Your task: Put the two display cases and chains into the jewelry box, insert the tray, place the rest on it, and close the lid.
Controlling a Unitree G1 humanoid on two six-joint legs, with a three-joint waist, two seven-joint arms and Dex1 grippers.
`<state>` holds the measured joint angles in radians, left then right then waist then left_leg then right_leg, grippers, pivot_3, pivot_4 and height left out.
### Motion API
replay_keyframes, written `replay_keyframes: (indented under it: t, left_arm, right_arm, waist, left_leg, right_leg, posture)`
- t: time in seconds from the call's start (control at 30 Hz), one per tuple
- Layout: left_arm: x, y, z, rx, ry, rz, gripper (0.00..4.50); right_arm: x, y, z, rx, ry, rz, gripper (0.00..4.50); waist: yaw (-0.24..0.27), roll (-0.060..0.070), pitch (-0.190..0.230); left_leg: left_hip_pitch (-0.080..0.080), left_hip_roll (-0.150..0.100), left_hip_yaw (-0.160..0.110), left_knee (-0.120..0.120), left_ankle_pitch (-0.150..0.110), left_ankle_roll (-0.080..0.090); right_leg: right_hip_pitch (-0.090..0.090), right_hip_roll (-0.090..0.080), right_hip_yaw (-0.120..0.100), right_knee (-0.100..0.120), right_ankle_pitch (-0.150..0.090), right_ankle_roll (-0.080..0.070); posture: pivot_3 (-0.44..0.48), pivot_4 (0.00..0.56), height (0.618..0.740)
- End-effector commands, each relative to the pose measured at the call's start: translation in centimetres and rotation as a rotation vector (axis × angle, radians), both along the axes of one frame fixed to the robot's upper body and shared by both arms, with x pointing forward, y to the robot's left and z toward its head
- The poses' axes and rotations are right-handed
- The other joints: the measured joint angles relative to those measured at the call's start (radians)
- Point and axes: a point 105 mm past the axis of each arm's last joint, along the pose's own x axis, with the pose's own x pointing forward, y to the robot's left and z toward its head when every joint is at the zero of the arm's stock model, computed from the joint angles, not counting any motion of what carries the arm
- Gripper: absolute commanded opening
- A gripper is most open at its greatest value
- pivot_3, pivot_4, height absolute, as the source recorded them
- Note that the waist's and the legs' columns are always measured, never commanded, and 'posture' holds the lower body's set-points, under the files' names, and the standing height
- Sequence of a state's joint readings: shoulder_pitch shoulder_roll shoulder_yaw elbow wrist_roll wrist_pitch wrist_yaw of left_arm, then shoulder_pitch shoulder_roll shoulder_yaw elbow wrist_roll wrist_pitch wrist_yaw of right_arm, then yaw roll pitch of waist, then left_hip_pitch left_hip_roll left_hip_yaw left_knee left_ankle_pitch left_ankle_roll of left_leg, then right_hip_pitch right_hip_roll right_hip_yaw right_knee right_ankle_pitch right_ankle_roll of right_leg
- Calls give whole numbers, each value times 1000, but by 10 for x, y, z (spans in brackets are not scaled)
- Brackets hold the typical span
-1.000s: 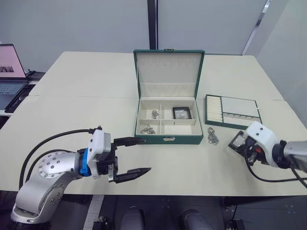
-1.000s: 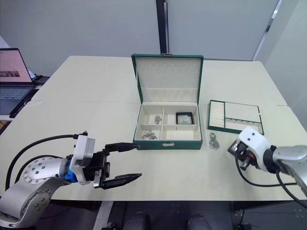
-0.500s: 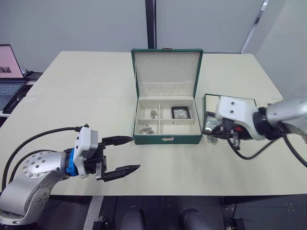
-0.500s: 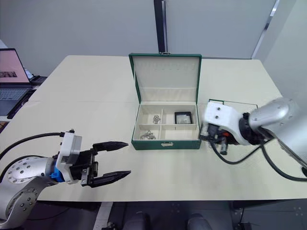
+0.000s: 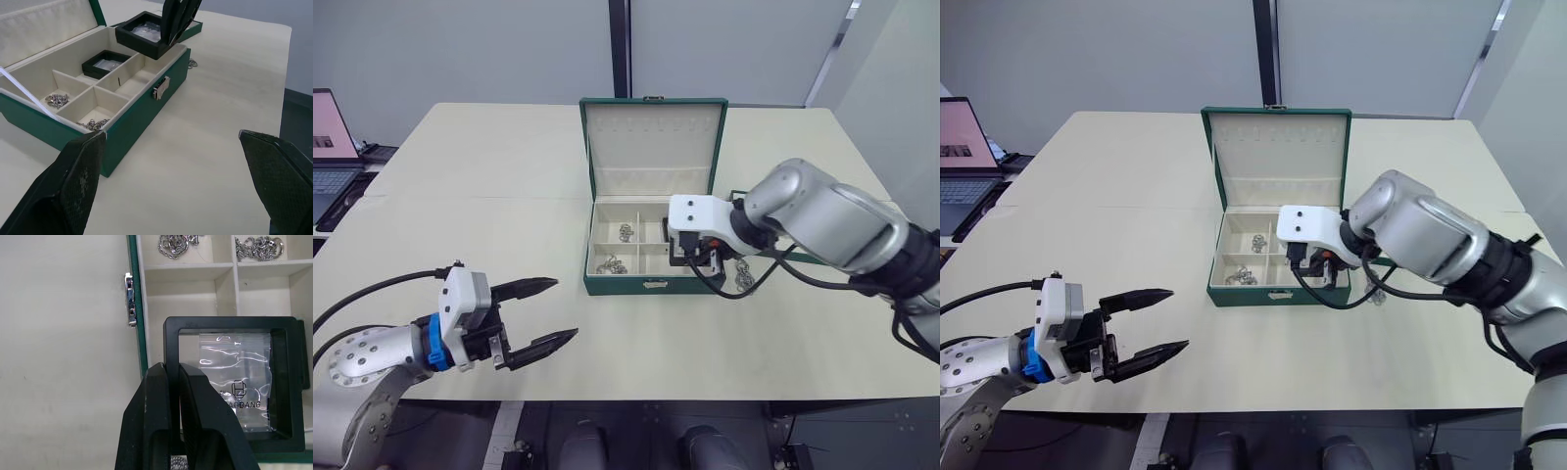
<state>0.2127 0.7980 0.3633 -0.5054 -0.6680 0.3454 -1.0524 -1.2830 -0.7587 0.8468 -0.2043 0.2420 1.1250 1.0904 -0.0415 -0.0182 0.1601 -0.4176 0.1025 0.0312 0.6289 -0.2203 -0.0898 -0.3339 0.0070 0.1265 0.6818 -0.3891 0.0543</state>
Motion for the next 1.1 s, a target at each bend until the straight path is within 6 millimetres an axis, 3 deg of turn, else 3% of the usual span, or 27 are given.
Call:
replay_keyframes:
  t: [0.03,0.6,1.1]
  left_arm:
    - [-2,-1,10,15,-69,7,4500]
    - [-6,-3,11,16,-83,10,4500]
    - [-9,-5,11,24,-83,-10,4500]
  right_arm:
    - [4,9,12,0,-47,37,16]
    - [4,12,-17,-15,62,62,16]
    - [11,5,-23,-11,67,25,16]
  waist:
    - [1,0,0]
    - [-1,0,0]
    - [-2,-1,0]
  left_leg:
    - [0,0,0,0,0,0]
    - [0,0,0,0,0,0]
    - [0,0,0,0,0,0]
  right_leg:
    - [0,0,0,0,0,0]
    - [0,0,0,0,0,0]
    - [0,0,0,0,0,0]
  posture:
    - [0,150,740]
    - [0,150,740]
    - [0,150,740]
